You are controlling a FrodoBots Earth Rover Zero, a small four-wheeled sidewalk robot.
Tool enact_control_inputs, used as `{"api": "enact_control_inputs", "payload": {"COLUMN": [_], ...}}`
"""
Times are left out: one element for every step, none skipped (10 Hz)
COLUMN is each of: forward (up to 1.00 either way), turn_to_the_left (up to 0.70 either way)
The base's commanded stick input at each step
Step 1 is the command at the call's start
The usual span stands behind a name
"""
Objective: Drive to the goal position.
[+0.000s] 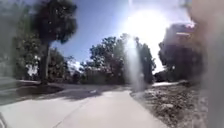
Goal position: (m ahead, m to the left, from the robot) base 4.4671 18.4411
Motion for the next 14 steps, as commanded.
{"api": "enact_control_inputs", "payload": {"forward": [0.70,0.70,0.70,0.70,0.70,0.70,0.70,0.70,0.70,0.70,0.70,0.70,0.70,0.70], "turn_to_the_left": [0.00,0.00,0.00,0.00,0.00,0.00,0.00,0.00,0.00,0.00,0.00,0.03,0.14,0.14]}}
